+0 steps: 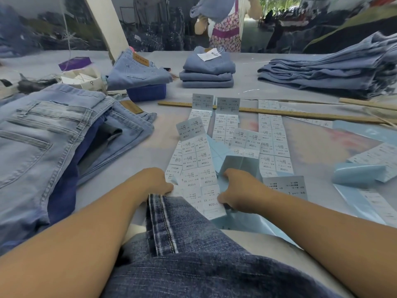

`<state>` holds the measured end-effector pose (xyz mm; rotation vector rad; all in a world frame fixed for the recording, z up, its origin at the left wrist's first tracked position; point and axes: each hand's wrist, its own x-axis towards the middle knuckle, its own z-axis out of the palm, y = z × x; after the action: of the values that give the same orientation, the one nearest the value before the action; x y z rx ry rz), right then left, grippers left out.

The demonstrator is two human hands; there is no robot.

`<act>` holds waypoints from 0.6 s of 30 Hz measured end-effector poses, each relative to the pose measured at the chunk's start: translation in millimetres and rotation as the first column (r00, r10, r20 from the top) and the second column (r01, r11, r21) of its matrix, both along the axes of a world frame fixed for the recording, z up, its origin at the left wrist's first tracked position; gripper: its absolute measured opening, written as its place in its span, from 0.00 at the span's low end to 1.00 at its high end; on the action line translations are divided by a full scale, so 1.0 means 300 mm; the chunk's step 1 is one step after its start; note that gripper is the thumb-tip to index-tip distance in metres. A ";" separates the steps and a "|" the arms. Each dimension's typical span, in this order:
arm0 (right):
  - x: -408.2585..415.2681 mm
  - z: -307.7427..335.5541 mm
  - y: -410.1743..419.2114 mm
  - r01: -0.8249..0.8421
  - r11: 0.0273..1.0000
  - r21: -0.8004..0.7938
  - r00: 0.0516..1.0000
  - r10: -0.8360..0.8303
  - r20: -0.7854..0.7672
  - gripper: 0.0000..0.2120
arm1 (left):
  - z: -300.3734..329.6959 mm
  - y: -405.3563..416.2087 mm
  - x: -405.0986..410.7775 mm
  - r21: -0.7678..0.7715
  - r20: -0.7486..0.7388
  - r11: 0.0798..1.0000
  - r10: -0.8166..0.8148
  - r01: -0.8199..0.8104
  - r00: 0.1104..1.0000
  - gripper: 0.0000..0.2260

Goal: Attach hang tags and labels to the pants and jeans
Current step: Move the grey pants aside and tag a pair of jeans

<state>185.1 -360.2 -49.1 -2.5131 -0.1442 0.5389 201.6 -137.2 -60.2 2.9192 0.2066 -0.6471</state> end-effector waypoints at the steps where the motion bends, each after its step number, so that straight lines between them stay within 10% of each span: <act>1: 0.000 0.002 0.001 0.003 1.000 0.016 1.000 -0.002 -0.010 0.11 | 0.003 -0.006 0.000 -0.020 0.020 1.000 -0.013 0.013 1.000 0.12; 18: -0.015 0.044 -0.017 0.059 0.952 -0.300 0.930 0.057 0.363 0.15 | 0.010 0.085 -0.027 -0.213 0.097 0.977 -0.009 0.030 0.995 0.09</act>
<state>180.6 -365.4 -36.0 -2.8995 -0.2133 0.0822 193.4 -111.6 -57.3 2.7384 0.0903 -0.4966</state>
